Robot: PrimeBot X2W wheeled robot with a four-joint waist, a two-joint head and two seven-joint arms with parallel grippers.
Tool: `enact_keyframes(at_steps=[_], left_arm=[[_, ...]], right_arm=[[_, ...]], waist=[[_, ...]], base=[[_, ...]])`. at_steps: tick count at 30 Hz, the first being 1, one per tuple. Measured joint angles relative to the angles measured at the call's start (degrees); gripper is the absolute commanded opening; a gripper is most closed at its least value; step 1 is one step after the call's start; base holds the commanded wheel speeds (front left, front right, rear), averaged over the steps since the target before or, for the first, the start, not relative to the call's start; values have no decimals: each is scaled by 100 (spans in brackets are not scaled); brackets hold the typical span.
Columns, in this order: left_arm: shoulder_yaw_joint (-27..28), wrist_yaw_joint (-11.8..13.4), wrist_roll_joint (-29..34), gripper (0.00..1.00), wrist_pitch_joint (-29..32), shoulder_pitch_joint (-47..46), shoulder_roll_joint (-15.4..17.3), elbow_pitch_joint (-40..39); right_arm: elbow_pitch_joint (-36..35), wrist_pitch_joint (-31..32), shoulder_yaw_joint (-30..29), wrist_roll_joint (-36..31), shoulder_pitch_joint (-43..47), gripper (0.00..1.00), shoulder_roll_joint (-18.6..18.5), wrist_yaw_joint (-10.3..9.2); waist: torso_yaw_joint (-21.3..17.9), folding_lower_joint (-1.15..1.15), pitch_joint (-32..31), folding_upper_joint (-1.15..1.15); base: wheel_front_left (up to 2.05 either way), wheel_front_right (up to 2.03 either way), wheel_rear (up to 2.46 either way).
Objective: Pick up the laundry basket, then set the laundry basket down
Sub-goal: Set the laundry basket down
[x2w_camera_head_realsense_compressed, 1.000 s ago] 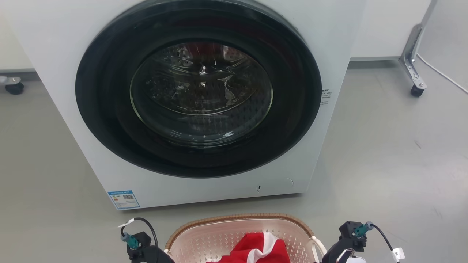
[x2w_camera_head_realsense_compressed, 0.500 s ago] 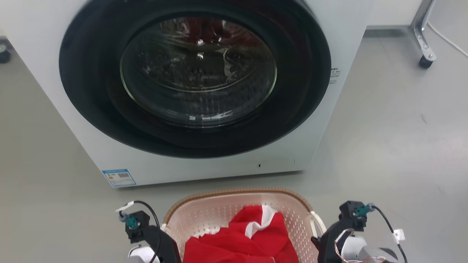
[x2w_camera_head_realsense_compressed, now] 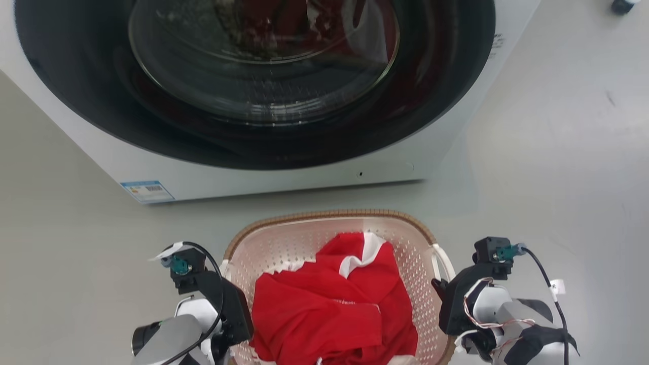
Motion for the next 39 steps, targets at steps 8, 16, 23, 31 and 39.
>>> enact_keyframes(at_steps=[8, 16, 23, 31, 39], left_arm=[[-30, 0, 85, 0, -177, -380, 11, -64], [-21, 0, 143, 0, -374, -774, 22, -125], [-7, -4, 191, 0, -564, -1128, 80, -212], [7, -7, 253, 0, -910, -1551, 126, -271], [20, -56, 310, 0, -1310, -1730, 121, -291]], right_arm=[[-35, -199, 13, -66, -373, 0, -63, -22], [-86, -437, 22, -112, -774, 0, -120, -53], [-168, -660, 55, -255, -1146, 0, -158, -74], [-247, -987, 89, -365, -1613, 0, -224, -90], [-258, -1318, 162, -457, -1808, 0, -277, -90]], waist=[[9, 1, 669, 0], [30, 0, 1346, 0], [58, 0, 1943, 1], [103, 0, 2618, 1], [151, 0, 3154, 1]], base=[[0, 0, 0], [0, 0, 0], [0, 0, 0], [0, 0, 0], [0, 0, 0]])
